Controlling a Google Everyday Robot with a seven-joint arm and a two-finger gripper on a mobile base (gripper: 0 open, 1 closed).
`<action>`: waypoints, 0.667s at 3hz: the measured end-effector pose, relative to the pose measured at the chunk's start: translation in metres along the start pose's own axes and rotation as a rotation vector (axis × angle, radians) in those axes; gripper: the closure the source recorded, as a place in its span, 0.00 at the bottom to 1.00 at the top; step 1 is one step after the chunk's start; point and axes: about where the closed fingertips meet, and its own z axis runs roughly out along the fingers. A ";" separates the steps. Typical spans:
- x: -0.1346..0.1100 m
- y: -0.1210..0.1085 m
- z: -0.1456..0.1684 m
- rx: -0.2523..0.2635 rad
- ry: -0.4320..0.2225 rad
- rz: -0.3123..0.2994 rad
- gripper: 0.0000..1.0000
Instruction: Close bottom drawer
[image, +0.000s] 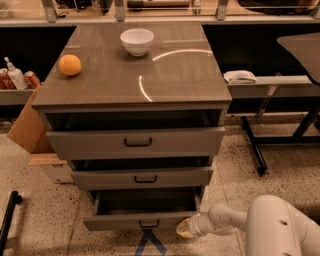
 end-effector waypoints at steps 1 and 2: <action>-0.005 -0.022 0.007 0.026 -0.001 -0.015 1.00; -0.012 -0.035 0.011 0.057 -0.013 -0.026 1.00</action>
Offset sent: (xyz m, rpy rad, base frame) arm 0.0597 0.0078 0.0019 -0.0037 -0.1072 -0.0393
